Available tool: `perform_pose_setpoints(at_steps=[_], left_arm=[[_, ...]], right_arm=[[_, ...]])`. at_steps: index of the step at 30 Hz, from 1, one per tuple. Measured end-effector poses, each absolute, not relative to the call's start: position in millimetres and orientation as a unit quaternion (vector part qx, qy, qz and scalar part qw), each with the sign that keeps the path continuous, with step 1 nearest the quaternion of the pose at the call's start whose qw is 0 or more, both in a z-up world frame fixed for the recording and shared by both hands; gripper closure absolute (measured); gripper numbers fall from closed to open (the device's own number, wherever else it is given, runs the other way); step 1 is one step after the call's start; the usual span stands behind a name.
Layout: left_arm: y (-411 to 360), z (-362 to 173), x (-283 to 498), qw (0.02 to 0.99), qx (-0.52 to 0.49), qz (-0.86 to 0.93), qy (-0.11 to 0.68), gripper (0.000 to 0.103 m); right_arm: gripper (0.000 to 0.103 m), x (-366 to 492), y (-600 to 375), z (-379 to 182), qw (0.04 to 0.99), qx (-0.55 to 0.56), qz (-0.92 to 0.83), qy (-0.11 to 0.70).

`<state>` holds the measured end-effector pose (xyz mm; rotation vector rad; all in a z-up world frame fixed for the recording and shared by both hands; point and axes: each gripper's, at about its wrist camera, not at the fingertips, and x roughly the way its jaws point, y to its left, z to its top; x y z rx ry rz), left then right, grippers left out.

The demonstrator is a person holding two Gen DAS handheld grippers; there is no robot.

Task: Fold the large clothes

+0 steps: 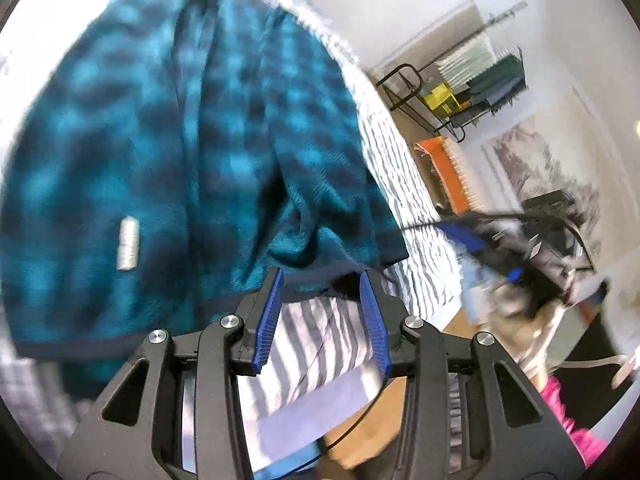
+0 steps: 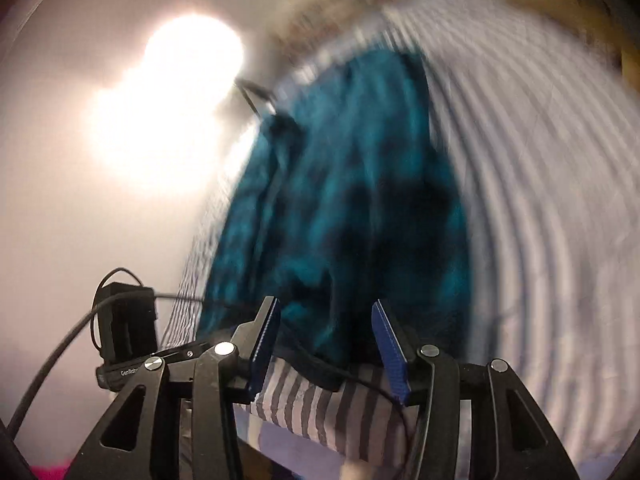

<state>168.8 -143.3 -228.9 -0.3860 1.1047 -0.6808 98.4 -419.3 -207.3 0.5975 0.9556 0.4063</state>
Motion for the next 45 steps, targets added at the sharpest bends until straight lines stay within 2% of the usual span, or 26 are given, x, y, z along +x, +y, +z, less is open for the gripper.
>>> perform_pose_setpoints(at_steps=[7,13,21,31,32,33,34,35,36,37,40,45], left_arm=[[-133,-156,125,0.820,-0.114,-0.342,0.444,0.064],[-152,-172,154,0.815,-0.138,-0.332,0.453,0.062],[-191,-244,202,0.791,-0.132,-0.295,0.520,0.062],[-184,-283,202,0.772,-0.166,-0.263,0.554,0.062],[-185,-283,202,0.772,-0.165,-0.263,0.554,0.062],[-186,-284,203,0.772,-0.165,-0.263,0.555,0.062],[-188,-286,205,0.769,-0.163,-0.265,0.558,0.063],[-189,-287,206,0.768,-0.161,-0.266,0.559,0.066],[-191,-287,207,0.768,-0.157,-0.267,0.561,0.081],[-192,-287,208,0.767,-0.156,-0.269,0.561,0.095],[-188,-282,208,0.756,-0.191,-0.281,0.559,0.100],[-189,-263,198,0.728,-0.267,-0.325,0.542,0.102]], right_arm=[[0.052,38,-451,-113,0.890,0.256,0.185,0.329],[0.052,36,-457,-89,0.900,0.229,0.156,0.336],[0.052,97,-425,-185,0.846,0.227,0.168,0.453],[0.052,191,-435,-272,0.793,0.310,0.146,0.504],[0.054,195,-435,-278,0.790,0.316,0.142,0.506],[0.069,201,-434,-284,0.787,0.320,0.144,0.507],[0.076,204,-433,-285,0.787,0.321,0.146,0.506],[0.087,207,-431,-287,0.786,0.321,0.148,0.507],[0.096,208,-430,-286,0.789,0.317,0.147,0.505],[0.097,210,-426,-283,0.792,0.313,0.148,0.503],[0.101,209,-424,-267,0.807,0.298,0.158,0.486],[0.102,203,-440,-226,0.821,0.304,0.157,0.457]])
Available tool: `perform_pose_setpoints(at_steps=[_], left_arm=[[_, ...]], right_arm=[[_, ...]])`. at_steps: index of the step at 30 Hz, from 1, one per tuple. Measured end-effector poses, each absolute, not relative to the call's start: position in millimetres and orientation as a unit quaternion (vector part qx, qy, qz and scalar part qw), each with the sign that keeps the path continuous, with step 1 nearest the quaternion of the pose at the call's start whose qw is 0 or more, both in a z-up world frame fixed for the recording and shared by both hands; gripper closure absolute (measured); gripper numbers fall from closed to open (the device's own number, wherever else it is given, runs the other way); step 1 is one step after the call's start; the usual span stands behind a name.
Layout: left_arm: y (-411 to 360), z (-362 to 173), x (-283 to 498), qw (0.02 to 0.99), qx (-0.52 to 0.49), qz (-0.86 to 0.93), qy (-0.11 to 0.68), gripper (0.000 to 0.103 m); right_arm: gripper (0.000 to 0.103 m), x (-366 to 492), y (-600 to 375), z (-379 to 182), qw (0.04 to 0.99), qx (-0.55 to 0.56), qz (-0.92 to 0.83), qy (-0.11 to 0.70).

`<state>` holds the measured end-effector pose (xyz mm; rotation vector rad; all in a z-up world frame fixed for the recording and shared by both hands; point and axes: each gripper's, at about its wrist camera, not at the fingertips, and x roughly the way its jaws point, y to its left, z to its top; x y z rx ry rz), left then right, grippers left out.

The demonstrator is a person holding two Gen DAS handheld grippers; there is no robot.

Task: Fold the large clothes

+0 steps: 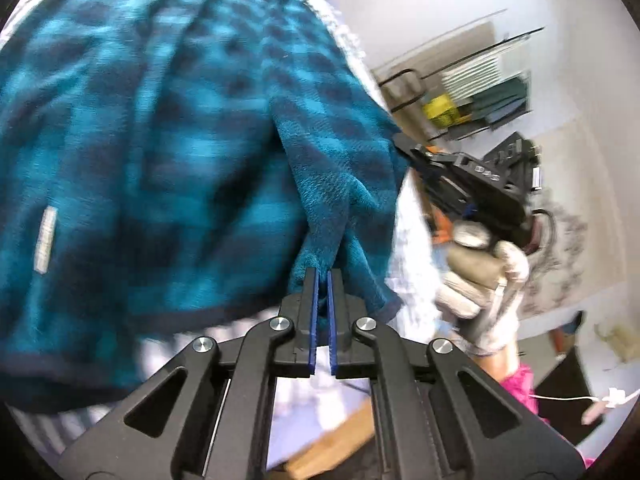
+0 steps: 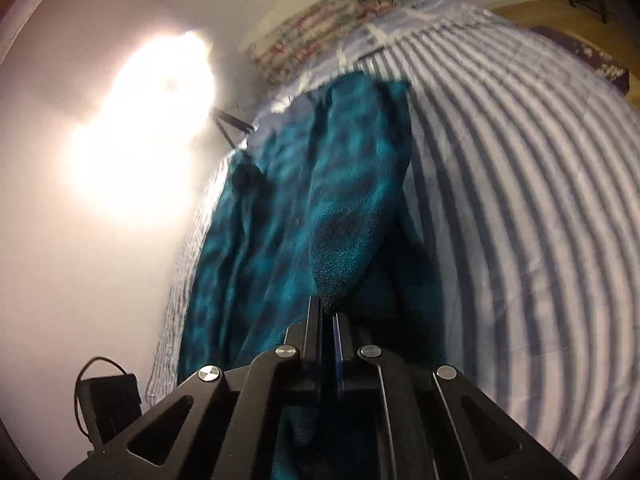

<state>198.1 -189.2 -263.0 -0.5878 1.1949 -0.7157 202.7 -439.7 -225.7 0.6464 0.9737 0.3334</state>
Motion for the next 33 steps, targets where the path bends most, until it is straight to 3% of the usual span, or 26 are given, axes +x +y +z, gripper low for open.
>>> perform_pose_setpoints(at_steps=[4,7,9,11,12,13,19,20,21,22,25,28,32,33], left_arm=[[-209,-273,198,0.739,-0.229,-0.315,0.550,0.102],[-216,-293,199,0.745,-0.199,-0.292,0.566,0.102],[-208,-297,196,0.743,-0.221,-0.287,0.562,0.102],[-203,-297,193,0.738,-0.242,-0.291,0.559,0.085],[-202,-296,191,0.734,-0.253,-0.297,0.556,0.062],[-203,-296,189,0.733,-0.260,-0.300,0.553,0.052],[-236,-304,197,0.722,-0.251,-0.312,0.563,0.052],[-239,-305,201,0.721,-0.246,-0.315,0.567,0.059],[-246,-308,203,0.716,-0.234,-0.321,0.574,0.091],[-252,-309,204,0.715,-0.217,-0.319,0.583,0.102],[-244,-294,200,0.718,-0.243,-0.328,0.564,0.102],[-240,-283,196,0.749,-0.195,-0.310,0.552,0.101],[-245,-293,196,0.763,-0.135,-0.276,0.568,0.101],[-245,-288,192,0.770,-0.125,-0.273,0.563,0.096]], right_arm=[[0.101,196,-464,-201,0.848,0.298,0.131,0.419],[0.090,202,-472,-222,0.835,0.305,0.104,0.447],[0.072,201,-476,-239,0.822,0.302,0.096,0.473],[0.066,194,-483,-250,0.804,0.319,0.103,0.492],[0.064,189,-486,-251,0.799,0.330,0.109,0.490],[0.063,180,-489,-250,0.795,0.341,0.121,0.487],[0.063,134,-473,-254,0.779,0.317,0.163,0.516],[0.064,129,-467,-258,0.773,0.312,0.169,0.526],[0.070,124,-461,-262,0.767,0.307,0.175,0.535],[0.074,117,-453,-267,0.762,0.298,0.183,0.546],[0.090,104,-442,-259,0.773,0.264,0.179,0.548],[0.093,99,-450,-237,0.778,0.299,0.205,0.513],[0.084,100,-443,-260,0.765,0.257,0.164,0.567],[0.083,100,-437,-268,0.762,0.237,0.157,0.582]])
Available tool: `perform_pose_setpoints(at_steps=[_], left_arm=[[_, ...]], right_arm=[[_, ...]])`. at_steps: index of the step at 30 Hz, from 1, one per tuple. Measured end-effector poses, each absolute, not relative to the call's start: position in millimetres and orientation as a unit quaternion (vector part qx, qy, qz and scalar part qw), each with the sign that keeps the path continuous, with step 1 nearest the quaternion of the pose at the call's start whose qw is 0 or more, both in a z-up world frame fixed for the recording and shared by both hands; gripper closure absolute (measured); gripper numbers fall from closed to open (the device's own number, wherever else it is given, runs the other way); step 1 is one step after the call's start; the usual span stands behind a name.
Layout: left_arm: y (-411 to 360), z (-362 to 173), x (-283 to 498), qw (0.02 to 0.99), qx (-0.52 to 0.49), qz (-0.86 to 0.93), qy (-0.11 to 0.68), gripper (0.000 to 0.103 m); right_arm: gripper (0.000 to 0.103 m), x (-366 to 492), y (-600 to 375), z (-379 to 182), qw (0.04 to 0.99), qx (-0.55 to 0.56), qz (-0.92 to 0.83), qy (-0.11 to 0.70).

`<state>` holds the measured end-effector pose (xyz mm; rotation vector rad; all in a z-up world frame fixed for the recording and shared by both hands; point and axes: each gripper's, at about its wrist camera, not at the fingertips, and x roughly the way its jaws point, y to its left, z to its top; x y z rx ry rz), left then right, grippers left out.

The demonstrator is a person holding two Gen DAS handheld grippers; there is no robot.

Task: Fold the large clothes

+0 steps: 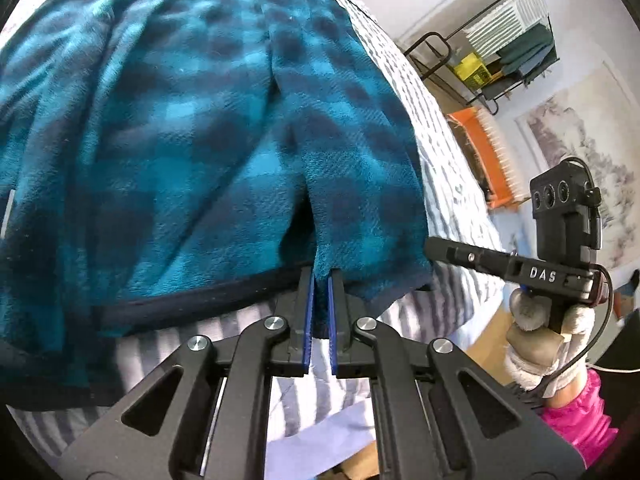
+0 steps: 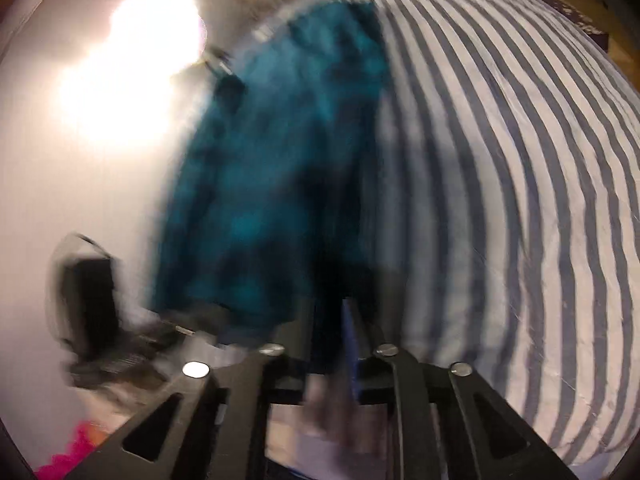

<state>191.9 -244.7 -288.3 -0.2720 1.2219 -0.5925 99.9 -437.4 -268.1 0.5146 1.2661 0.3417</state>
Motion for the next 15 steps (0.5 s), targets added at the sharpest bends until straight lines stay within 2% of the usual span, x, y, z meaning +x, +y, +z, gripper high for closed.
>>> perform_pose_setpoints(at_steps=[1,3,4,5,6,7,8,11,15], left_arm=[[-245,-283,188,0.775,-0.119,-0.271,0.558,0.087],[-242,-263,173,0.801,-0.103,-0.264,0.528,0.077],[-244,-255,168,0.811,-0.096,-0.264,0.513,0.077],[-249,-243,162,0.824,-0.084,-0.265,0.494,0.076],[-253,-237,158,0.829,-0.075,-0.269,0.484,0.071],[-266,-227,154,0.835,-0.053,-0.282,0.469,0.060],[-276,-222,153,0.837,-0.036,-0.293,0.461,0.056],[-314,-227,155,0.825,0.004,-0.316,0.468,0.052],[-363,-252,166,0.807,0.035,-0.325,0.492,0.041]], right_arm=[[0.083,101,-432,-268,0.763,0.227,0.160,0.584],[0.076,96,-433,-253,0.784,0.205,0.161,0.563],[0.069,94,-435,-246,0.792,0.204,0.161,0.552],[0.066,90,-443,-232,0.807,0.212,0.160,0.528],[0.064,87,-451,-223,0.815,0.224,0.158,0.510],[0.063,84,-460,-217,0.820,0.232,0.156,0.498],[0.062,82,-471,-208,0.830,0.248,0.147,0.478],[0.061,74,-499,-189,0.845,0.282,0.124,0.438],[0.061,62,-532,-176,0.852,0.330,0.092,0.395]])
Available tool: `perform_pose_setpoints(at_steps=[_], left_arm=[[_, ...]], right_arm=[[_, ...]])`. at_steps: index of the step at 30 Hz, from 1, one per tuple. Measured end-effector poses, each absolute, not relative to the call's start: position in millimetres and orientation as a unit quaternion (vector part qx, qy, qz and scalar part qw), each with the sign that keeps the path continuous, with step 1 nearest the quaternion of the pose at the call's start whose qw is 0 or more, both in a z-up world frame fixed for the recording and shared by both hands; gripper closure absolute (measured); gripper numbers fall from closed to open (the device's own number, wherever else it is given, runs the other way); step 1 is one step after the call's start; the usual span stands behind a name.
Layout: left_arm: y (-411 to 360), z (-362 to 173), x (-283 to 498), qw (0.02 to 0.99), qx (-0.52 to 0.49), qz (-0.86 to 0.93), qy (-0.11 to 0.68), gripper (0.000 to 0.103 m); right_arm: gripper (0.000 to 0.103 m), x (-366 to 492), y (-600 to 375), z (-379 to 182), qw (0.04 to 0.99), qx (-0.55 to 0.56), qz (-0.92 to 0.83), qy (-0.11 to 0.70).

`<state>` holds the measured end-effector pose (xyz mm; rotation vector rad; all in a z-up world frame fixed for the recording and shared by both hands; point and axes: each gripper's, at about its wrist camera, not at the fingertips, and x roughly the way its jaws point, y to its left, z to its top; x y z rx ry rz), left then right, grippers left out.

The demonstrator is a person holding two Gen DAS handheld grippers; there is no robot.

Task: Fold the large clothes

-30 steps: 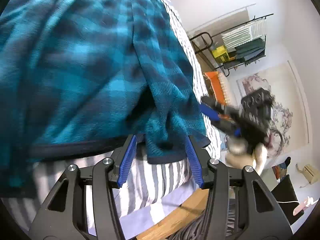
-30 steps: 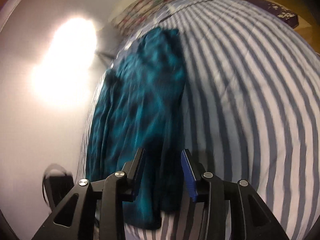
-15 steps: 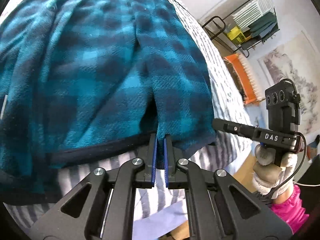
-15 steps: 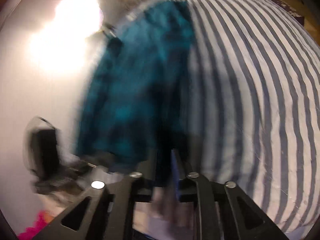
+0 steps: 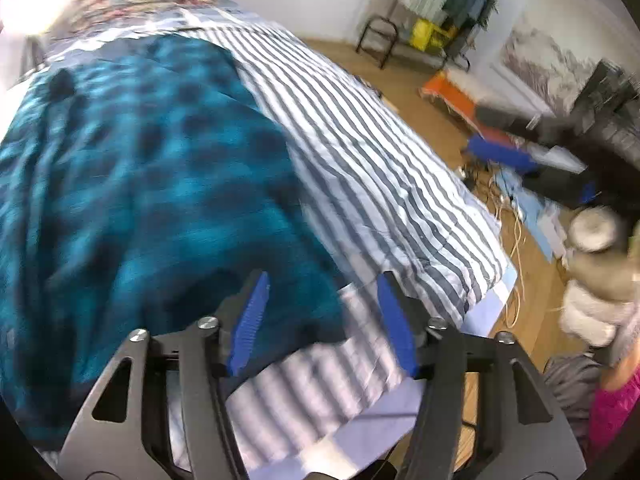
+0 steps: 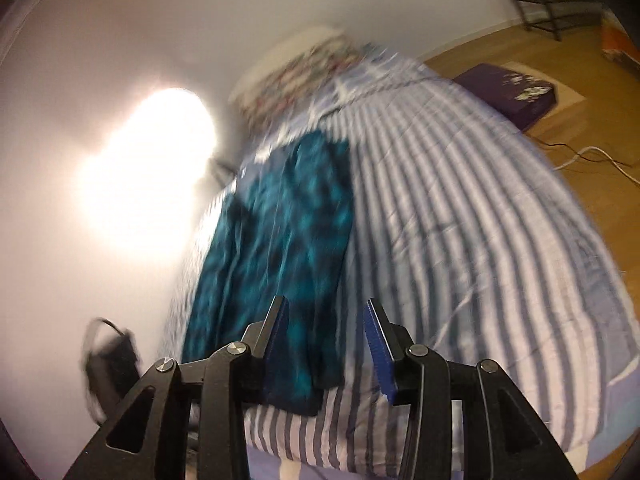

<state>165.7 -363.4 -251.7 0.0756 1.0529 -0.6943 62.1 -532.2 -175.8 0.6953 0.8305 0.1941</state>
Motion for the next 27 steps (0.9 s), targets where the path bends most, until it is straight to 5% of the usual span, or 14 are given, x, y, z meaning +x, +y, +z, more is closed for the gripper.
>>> perform_pose_setpoints(at_steps=[10,14,16,21,27], left_arm=[[-396,-298,167,0.808,0.113,-0.276,0.509,0.035],[-386,-299,170,0.814,0.118,-0.277,0.497,0.063],[-372,-295,179,0.808,0.084,-0.284,0.509,0.087],[-323,-260,190,0.796,-0.064,-0.317,0.511,0.091],[-277,-226,188,0.809,-0.115,-0.321,0.480,0.092]], right_arm=[[0.061,64,-567,-178,0.846,0.385,0.063,0.365],[0.061,71,-564,-177,0.846,0.380,0.074,0.368],[0.061,81,-559,-179,0.844,0.379,0.080,0.371],[0.056,109,-546,-191,0.837,0.380,0.088,0.384],[0.048,163,-526,-222,0.813,0.407,0.111,0.401]])
